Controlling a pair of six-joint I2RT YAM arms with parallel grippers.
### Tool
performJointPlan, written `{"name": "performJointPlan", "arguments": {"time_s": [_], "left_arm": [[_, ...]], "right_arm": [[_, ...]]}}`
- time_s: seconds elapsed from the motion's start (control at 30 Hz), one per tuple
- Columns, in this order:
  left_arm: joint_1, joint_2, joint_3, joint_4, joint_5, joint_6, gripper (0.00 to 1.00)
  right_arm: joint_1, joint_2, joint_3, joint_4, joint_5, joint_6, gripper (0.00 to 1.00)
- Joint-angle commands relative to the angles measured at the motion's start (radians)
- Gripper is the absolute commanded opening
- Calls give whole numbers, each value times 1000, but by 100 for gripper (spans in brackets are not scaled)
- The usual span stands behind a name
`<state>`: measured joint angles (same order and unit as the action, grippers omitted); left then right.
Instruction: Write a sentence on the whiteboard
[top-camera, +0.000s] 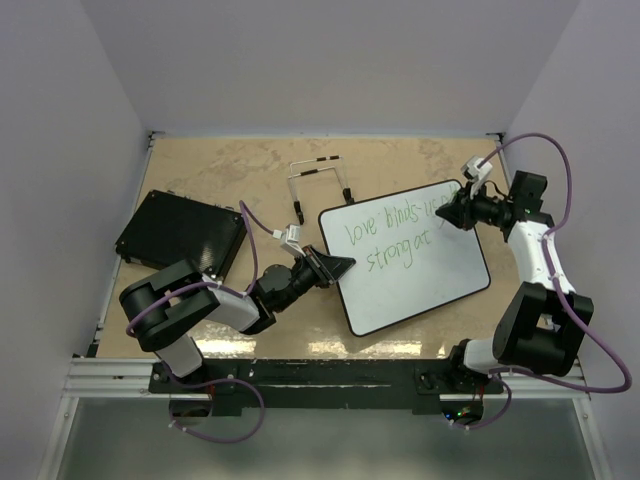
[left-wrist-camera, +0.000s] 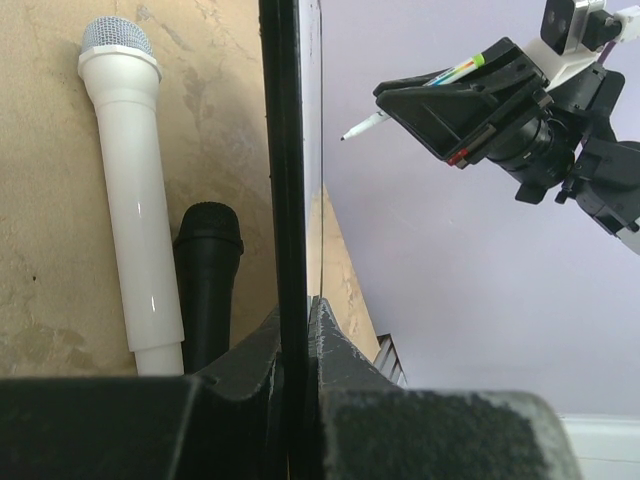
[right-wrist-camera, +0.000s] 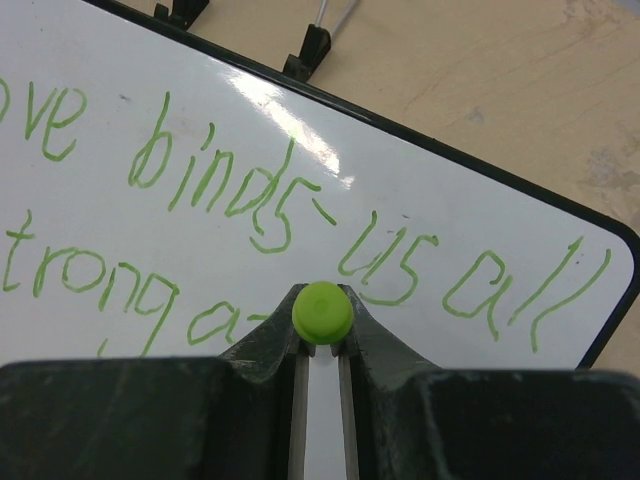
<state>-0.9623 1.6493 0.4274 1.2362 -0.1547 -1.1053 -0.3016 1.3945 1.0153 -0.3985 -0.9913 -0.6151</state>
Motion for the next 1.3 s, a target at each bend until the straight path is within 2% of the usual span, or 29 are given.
{"name": "performJointPlan", "arguments": {"time_s": [0.0, 0.53, 0.63, 0.67, 0.77, 0.9, 1.13, 1.27], "left_arm": [[7, -26, 11, 42, 15, 108, 0], [7, -54, 16, 32, 21, 133, 0], [7, -65, 20, 45, 44, 159, 0], [10, -69, 22, 43, 47, 163, 0], [14, -80, 33, 39, 56, 180, 0], [19, -75, 40, 48, 72, 185, 0], [36, -77, 115, 19, 226, 214, 0], [40, -95, 137, -1, 259, 225, 0]], "right_arm": [[21, 8, 37, 73, -37, 44, 0], [24, -32, 52, 26, -18, 37, 0], [24, -49, 103, -75, -20, 3, 0], [24, -72, 141, -171, -35, -44, 0], [24, -152, 178, -258, -37, -58, 0], [24, -245, 180, -267, -56, 0, 0], [22, -316, 198, -367, -38, -9, 0], [19, -362, 222, -404, -47, 6, 0]]}}
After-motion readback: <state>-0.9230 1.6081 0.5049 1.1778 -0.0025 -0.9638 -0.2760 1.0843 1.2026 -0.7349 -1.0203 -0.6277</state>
